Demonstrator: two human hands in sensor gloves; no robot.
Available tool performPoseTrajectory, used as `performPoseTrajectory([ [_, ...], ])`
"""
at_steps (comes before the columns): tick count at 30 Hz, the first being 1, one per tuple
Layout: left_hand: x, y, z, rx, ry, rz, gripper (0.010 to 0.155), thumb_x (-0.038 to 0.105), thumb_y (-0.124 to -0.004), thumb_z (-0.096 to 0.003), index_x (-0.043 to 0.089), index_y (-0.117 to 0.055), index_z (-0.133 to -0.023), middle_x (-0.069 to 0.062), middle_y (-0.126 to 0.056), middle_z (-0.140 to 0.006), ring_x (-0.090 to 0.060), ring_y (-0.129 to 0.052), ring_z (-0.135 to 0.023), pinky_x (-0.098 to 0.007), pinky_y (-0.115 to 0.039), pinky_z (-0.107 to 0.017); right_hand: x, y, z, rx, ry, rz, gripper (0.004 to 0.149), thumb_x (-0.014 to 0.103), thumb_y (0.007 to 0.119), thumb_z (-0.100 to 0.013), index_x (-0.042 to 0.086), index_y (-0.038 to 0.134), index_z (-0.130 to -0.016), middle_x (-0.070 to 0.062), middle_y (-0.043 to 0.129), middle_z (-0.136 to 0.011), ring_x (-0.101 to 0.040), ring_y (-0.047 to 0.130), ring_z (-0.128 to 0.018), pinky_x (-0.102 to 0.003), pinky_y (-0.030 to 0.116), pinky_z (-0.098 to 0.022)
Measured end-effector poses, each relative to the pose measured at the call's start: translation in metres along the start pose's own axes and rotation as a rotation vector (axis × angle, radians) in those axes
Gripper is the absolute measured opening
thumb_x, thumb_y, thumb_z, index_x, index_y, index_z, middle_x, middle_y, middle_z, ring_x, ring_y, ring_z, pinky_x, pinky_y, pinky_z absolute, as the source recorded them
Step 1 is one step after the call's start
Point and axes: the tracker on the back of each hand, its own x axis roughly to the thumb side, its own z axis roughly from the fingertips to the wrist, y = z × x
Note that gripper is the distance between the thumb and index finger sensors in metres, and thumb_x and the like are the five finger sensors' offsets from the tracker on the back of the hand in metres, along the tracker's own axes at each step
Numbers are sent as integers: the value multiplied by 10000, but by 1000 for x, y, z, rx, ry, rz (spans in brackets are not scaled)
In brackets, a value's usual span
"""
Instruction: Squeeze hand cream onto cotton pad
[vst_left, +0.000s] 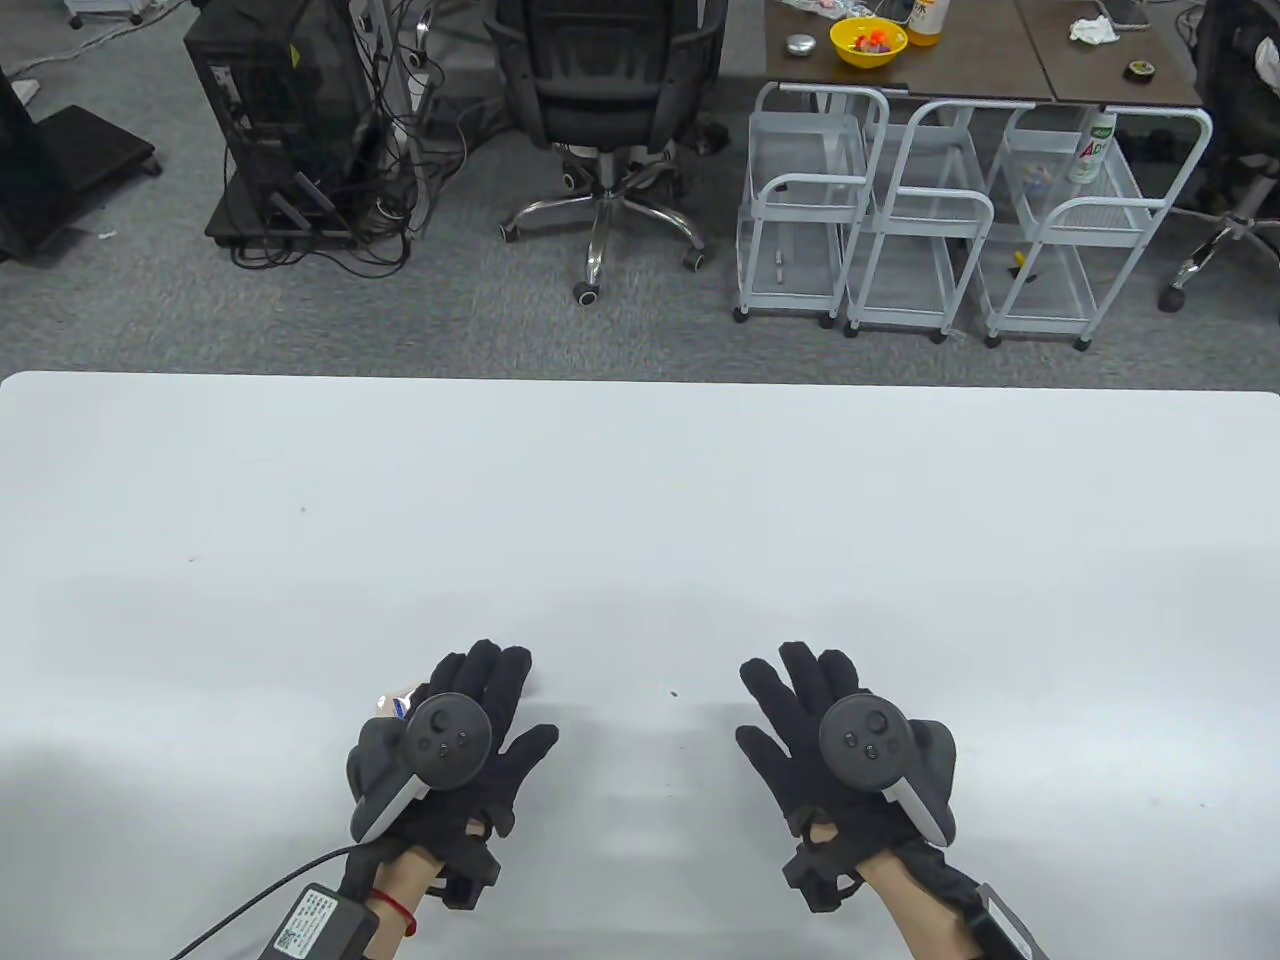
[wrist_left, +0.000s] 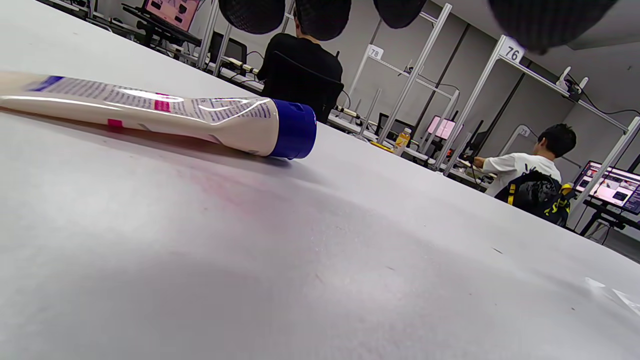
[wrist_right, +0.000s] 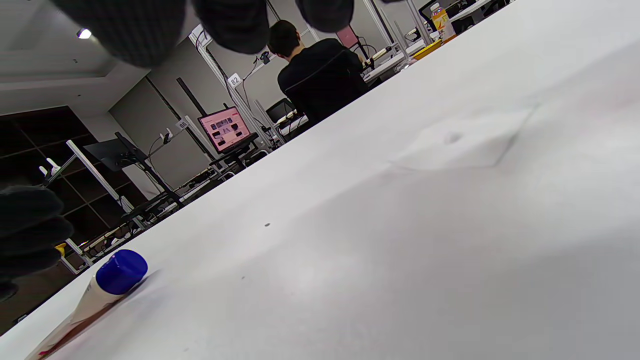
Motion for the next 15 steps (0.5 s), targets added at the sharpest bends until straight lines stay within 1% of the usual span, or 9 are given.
performPoseTrajectory([
  [15, 1, -3, -3, -28, 12, -25, 772, 677, -599, -396, 385, -426, -1089, -24, -444, -1216, -416, -525, -1080, -612, -441, -733, 1, 7, 0, 50, 3, 14, 659, 543, 733, -423, 390, 602, -1050, -60, 438, -1158, -492, 331, -1098, -696, 349, -717],
])
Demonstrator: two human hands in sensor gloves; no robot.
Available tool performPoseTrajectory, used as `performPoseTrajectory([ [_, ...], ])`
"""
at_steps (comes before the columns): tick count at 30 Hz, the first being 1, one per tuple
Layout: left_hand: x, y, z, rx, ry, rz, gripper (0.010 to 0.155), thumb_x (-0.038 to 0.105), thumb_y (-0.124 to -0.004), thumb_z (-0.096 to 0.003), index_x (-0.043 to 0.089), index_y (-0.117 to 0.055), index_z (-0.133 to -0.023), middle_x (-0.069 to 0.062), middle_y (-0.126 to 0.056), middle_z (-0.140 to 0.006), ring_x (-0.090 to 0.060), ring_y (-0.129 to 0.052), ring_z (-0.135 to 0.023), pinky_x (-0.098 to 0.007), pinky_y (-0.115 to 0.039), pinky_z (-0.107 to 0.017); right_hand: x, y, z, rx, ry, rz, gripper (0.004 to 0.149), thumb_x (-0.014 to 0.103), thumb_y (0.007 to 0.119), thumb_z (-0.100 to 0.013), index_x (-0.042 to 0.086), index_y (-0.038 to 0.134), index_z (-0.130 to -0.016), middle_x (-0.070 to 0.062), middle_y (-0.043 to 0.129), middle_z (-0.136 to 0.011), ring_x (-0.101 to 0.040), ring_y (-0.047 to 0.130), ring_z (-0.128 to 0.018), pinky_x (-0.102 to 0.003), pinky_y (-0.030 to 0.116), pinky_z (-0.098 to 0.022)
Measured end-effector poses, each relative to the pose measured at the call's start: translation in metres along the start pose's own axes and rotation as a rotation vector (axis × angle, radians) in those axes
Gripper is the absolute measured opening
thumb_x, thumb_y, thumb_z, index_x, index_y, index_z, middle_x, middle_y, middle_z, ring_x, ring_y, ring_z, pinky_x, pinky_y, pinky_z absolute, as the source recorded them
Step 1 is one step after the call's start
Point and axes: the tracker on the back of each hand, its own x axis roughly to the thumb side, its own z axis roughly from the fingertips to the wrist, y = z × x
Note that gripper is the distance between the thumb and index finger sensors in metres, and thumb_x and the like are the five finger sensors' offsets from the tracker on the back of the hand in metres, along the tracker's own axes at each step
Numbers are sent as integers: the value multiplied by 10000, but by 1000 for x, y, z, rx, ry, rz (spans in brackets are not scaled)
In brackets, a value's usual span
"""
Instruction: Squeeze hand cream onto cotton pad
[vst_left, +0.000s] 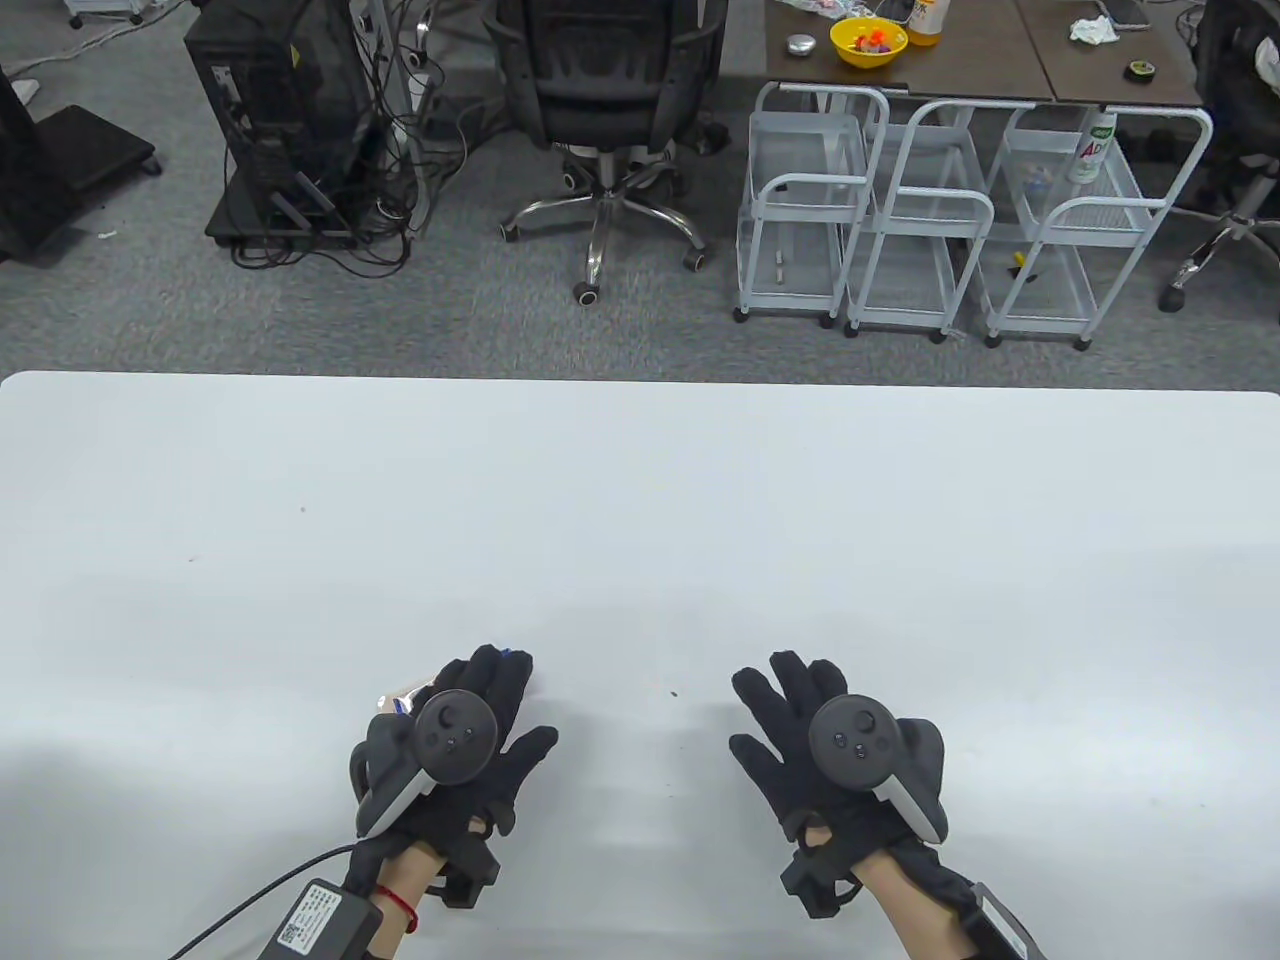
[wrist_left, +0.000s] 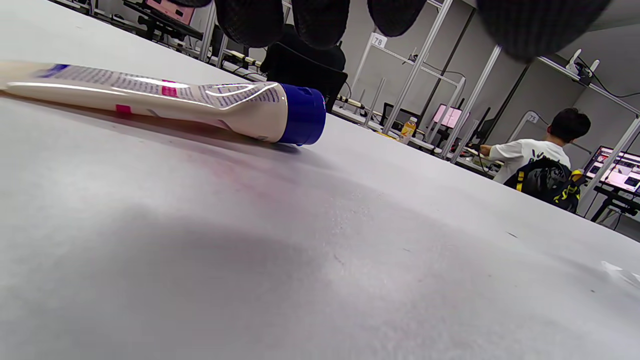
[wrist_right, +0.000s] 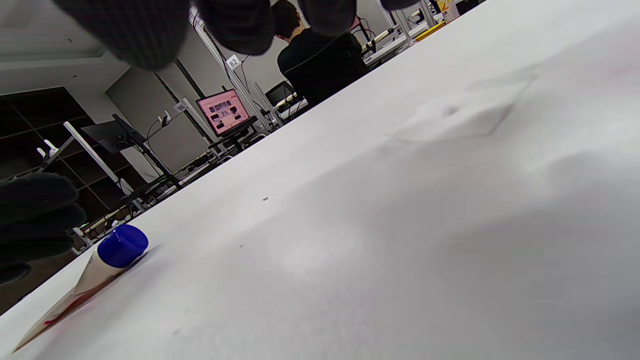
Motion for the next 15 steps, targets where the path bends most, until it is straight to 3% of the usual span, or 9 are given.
performPoseTrajectory([
  [15, 1, -1, 0, -23, 4, -21, 772, 673, -605, -395, 375, -443, -1089, -26, -458, -1214, -416, -549, -1074, -617, -448, -729, 2, 3, 0, 30, 14, 17, 657, 538, 735, -424, 389, 603, -1050, -69, 437, -1157, -492, 322, -1096, -694, 350, -717],
])
